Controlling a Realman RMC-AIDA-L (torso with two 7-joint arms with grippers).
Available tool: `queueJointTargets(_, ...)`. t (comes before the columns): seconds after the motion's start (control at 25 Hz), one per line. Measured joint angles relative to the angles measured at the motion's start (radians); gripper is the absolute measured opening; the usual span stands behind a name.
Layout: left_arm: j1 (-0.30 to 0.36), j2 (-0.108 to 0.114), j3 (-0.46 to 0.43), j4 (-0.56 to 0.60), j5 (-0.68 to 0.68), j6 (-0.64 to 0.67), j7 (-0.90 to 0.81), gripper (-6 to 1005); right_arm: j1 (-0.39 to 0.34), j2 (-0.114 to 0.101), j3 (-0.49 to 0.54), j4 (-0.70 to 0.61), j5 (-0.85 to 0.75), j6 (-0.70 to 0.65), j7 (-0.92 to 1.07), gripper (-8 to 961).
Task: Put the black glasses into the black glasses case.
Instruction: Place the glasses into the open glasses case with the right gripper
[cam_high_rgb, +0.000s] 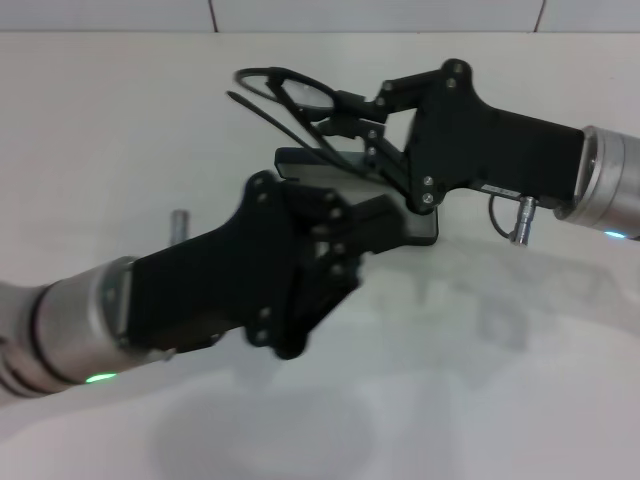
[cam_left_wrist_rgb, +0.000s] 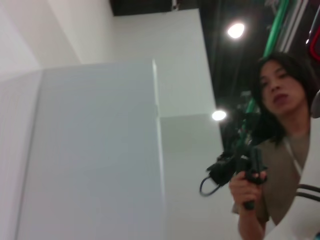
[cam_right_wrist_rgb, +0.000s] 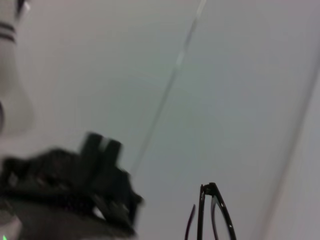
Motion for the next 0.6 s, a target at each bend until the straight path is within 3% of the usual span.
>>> queueJointTargets(0.04, 0.011, 0.009, -0.001, 0.0, 0.0, 0.001, -0.001, 44, -0.045, -0.004, 0.002, -0.086, -0.034, 0.08, 0.008, 84)
queueJointTargets(0.12, 0.039, 0.027, -0.005, 0.0, -0.001, 0.003, -0.011, 44, -0.069, -0.006, 0.002, -0.143, -0.075, 0.132, 0.026, 85)
queueJointTargets(0.2, 0.072, 0.048, -0.016, 0.0, -0.005, 0.004, -0.027, 44, -0.141, -0.005, -0.005, -0.341, -0.271, 0.312, 0.125, 86)
queueJointTargets(0.28, 0.105, 0.063, -0.038, -0.002, -0.006, 0.004, -0.039, 44, -0.159, -0.001, -0.013, -0.405, -0.347, 0.367, 0.165, 87)
queueJointTargets(0.4, 0.139, 0.07, -0.092, -0.004, -0.006, 0.004, -0.049, 44, -0.203, 0.006, -0.093, -0.593, -0.639, 0.559, 0.333, 89)
queueJointTargets(0.6, 0.164, 0.07, -0.13, -0.009, -0.002, 0.004, -0.05, 45, -0.215, 0.006, -0.27, -0.739, -0.976, 0.805, 0.582, 91)
